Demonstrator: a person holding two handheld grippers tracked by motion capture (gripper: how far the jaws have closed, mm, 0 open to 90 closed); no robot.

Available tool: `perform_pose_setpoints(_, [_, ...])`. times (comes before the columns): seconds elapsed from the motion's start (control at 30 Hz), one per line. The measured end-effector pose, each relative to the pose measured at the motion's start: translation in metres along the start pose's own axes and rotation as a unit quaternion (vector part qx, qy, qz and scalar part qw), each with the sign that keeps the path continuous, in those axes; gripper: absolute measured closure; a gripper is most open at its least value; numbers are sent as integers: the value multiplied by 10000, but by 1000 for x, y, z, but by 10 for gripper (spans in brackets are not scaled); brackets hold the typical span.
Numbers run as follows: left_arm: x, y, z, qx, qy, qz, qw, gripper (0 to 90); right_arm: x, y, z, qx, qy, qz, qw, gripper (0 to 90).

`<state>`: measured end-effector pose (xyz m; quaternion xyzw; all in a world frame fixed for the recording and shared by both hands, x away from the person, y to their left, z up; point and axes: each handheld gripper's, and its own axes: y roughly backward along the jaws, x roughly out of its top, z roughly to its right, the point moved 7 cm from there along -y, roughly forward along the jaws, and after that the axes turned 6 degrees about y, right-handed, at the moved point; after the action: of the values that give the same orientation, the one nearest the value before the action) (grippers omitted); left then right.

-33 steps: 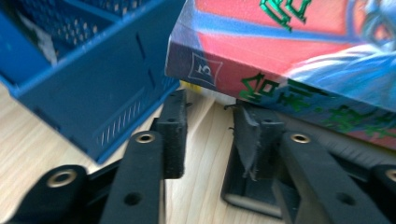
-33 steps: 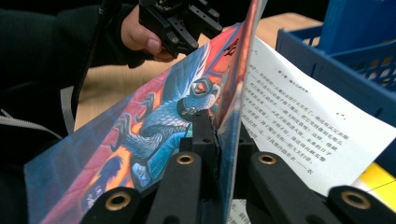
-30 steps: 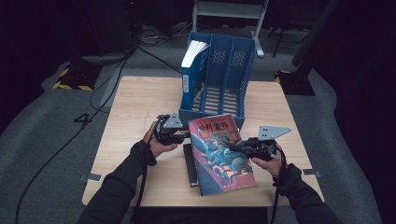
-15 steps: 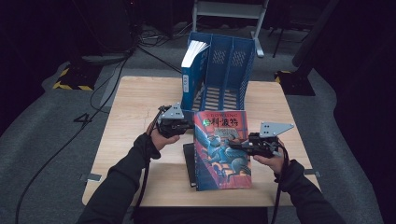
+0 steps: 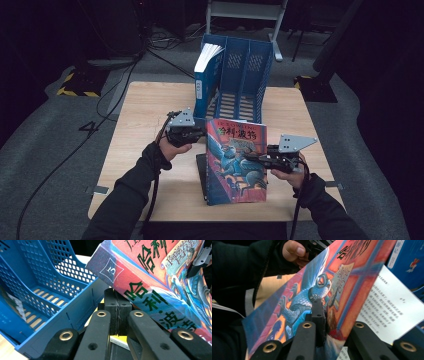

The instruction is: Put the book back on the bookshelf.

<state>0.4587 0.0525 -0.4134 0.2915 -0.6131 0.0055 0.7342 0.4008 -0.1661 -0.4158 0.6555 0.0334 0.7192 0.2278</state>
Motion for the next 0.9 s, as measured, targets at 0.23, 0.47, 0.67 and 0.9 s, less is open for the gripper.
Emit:
perform_pose_setpoints(0.23, [24,8,6,23,-198,114,9997,900,9,3,0,-215,134,147,9996,856])
perform_pose_setpoints(0.47, [46,16,14,58,-470,175,9987,900,18,6,4,-604,278,297,9973,875])
perform_pose_setpoints(0.67, [56,19,23,40,-599,280,9978,900,17,7,6,-830,304,409,9952,876])
perform_pose_setpoints(0.9, [54,23,37,95,-638,379,9972,883,16,14,-2,-836,462,456,9944,877])
